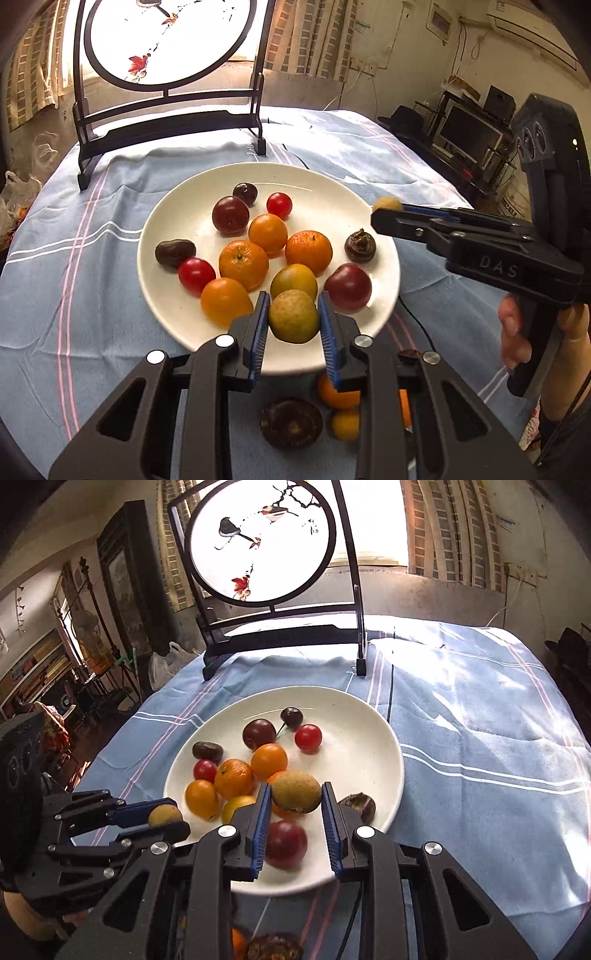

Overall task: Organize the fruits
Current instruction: 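Place both yellow tomatoes on the plate and open both grippers, then grasp a brown mangosteen with the left gripper while the right gripper grasps a dark plum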

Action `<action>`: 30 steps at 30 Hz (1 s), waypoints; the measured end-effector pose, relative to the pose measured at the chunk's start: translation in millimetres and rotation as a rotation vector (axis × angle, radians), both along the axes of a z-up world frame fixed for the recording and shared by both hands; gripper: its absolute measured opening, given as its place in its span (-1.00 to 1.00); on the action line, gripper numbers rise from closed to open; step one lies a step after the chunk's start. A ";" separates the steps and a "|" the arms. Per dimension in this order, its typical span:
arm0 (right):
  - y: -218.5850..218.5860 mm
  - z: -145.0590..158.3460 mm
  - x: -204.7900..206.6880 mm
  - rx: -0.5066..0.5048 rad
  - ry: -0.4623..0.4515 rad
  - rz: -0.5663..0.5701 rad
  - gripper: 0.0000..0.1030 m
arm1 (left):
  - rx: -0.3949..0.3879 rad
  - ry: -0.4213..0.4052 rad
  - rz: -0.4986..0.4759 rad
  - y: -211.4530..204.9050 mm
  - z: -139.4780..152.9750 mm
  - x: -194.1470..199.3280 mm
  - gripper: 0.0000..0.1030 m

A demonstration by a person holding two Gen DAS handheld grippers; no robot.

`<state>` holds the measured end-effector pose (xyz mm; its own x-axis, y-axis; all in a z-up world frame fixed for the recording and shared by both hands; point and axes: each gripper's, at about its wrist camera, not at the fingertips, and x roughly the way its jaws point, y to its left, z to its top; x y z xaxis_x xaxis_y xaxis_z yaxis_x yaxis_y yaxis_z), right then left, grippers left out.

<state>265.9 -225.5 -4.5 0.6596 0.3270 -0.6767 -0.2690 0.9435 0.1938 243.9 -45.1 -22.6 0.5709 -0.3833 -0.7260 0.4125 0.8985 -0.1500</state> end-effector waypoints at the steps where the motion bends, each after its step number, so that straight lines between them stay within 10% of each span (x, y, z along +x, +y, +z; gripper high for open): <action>1: 2.1 -3.7 7.0 -0.004 0.005 -0.003 -0.40 | 0.003 0.013 0.005 -1.9 -3.3 3.9 -0.48; 4: 4.1 -7.3 7.0 0.003 -0.010 -0.015 -0.09 | -0.015 0.037 0.036 2.5 -7.6 7.6 0.07; 13: -20.1 -11.3 -82.3 0.051 -0.046 -0.024 -0.04 | 0.008 -0.022 0.002 26.7 -3.8 -67.7 0.27; 20: -31.6 -53.3 -145.3 0.037 0.016 -0.066 0.00 | 0.167 -0.006 -0.022 21.6 -41.0 -94.0 0.26; 30: -29.3 -53.9 -154.2 0.029 -0.014 -0.039 0.00 | 0.140 0.071 -0.069 5.7 -53.4 -47.3 -0.19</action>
<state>111.7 -254.8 -58.4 0.6813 0.3204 -0.6581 -0.2350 0.9473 0.2179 196.7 -39.4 -76.0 0.4922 -0.3121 -0.8126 0.4671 0.8824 -0.0560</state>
